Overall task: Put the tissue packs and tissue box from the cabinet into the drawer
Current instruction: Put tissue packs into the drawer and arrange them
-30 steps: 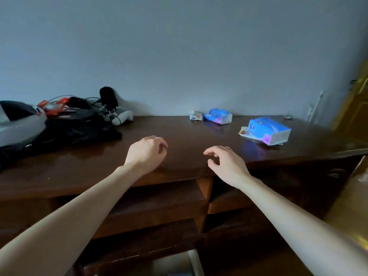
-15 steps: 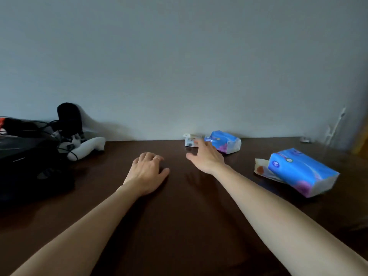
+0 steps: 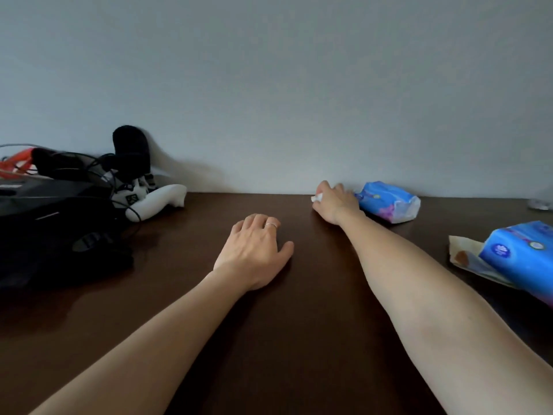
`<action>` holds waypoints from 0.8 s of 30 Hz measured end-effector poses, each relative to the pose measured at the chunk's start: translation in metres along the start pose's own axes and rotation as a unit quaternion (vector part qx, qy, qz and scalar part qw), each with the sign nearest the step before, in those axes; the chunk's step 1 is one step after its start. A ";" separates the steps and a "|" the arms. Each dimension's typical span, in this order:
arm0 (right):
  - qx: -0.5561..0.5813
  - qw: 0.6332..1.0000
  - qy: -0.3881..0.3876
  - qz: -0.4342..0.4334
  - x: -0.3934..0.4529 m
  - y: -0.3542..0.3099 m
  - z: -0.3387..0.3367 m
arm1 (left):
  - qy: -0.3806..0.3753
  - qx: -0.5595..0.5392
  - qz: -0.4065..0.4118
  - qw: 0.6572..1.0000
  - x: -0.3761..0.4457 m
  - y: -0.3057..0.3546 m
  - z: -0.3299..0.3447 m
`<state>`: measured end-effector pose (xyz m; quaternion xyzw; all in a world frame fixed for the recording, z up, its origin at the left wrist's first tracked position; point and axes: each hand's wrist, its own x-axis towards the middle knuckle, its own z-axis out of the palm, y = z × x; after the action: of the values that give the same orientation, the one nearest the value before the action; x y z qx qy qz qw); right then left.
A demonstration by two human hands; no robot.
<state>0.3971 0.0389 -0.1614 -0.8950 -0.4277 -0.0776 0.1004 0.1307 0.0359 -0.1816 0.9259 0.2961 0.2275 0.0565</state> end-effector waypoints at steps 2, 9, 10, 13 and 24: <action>-0.005 0.999 0.025 -0.031 -0.014 0.008 -0.012 | 0.003 0.006 0.002 1.000 -0.002 0.001 -0.001; -0.035 0.980 0.144 0.131 -0.033 0.067 -0.069 | 0.001 0.014 -0.004 1.000 -0.002 0.002 0.000; -0.054 0.978 0.094 0.177 -0.036 0.077 -0.070 | 0.001 0.017 -0.006 1.000 -0.002 0.002 0.000; -0.031 0.970 -0.044 0.237 -0.045 0.092 -0.063 | 0.004 0.017 -0.007 1.000 -0.001 0.003 0.000; 0.186 0.945 -0.264 -0.062 -0.121 0.027 -0.093 | 0.034 -0.042 0.071 0.996 -0.011 0.004 -0.014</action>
<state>0.3380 -0.0909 -0.1019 -0.8206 -0.5002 0.2360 0.1437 0.1188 0.0262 -0.1723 0.9329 0.2219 0.2750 0.0691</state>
